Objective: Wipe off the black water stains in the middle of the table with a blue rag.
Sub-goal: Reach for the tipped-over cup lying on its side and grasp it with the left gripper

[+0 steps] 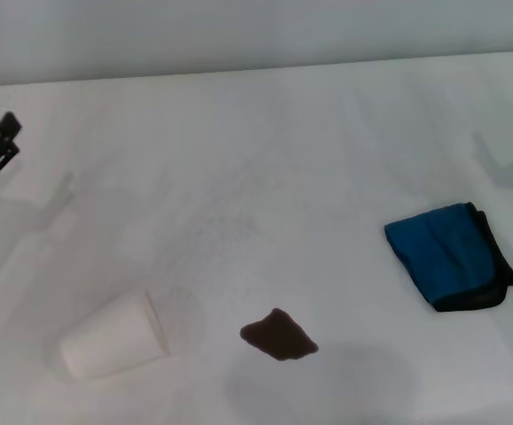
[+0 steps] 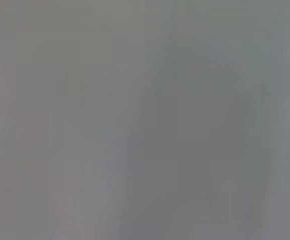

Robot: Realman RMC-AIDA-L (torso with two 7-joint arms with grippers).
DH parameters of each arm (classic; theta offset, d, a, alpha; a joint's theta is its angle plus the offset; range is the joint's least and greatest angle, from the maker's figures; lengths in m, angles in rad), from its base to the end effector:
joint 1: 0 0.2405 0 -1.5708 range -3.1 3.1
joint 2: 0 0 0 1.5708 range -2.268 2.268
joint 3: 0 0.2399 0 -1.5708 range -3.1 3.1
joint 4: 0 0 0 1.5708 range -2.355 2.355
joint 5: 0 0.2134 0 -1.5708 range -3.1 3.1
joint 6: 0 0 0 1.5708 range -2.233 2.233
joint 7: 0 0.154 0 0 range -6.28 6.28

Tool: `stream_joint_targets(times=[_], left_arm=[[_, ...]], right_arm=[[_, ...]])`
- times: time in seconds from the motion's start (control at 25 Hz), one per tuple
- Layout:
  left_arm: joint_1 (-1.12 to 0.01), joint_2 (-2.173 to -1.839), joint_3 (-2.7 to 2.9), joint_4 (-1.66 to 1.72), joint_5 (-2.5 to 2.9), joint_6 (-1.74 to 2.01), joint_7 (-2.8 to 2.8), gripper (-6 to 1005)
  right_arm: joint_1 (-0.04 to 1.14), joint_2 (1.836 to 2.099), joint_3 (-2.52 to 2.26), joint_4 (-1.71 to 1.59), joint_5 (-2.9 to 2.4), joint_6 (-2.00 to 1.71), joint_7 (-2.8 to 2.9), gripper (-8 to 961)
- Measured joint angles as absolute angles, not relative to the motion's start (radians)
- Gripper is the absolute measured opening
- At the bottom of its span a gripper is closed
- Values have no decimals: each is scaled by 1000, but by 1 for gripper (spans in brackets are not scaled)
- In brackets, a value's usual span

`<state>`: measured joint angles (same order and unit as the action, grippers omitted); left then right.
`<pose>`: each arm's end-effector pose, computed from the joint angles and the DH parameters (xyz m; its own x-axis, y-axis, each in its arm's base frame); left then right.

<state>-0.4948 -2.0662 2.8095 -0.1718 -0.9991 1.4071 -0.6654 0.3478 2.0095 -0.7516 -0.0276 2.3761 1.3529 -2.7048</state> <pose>-0.3165 0.3229 0.0113 0.6188 0.0257 0.7851 0.7089 -0.4489 -0.5441 0.3640 0.2966 0.0469 0.6504 0.0697 -0.7564 -0.7459 -0.1297 -0.6533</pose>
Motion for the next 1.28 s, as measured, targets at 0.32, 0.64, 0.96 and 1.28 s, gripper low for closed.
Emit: stream_joint_targets(times=[0.32,0.64,0.96,1.28], left_arm=[[-650,-2061,2848,-549,-719,1521,-1051,853],[-840,-2042,2848,-891,-341,1727,-1296,855],[-1049,-2024,2851,-1080,99,1936,-1334,857],[-1203,-2048,2852,-1089,432,1960,-1328,859]], right_arm=[[344,2009,-752,-22,2376,1354,-2704,870],[348,2009,-752,-18,2376,1361,-2703,870],[352,2009,-752,-18,2376,1368,-2703,870],[353,2009,-752,-15,2376,1383,-2703,869]])
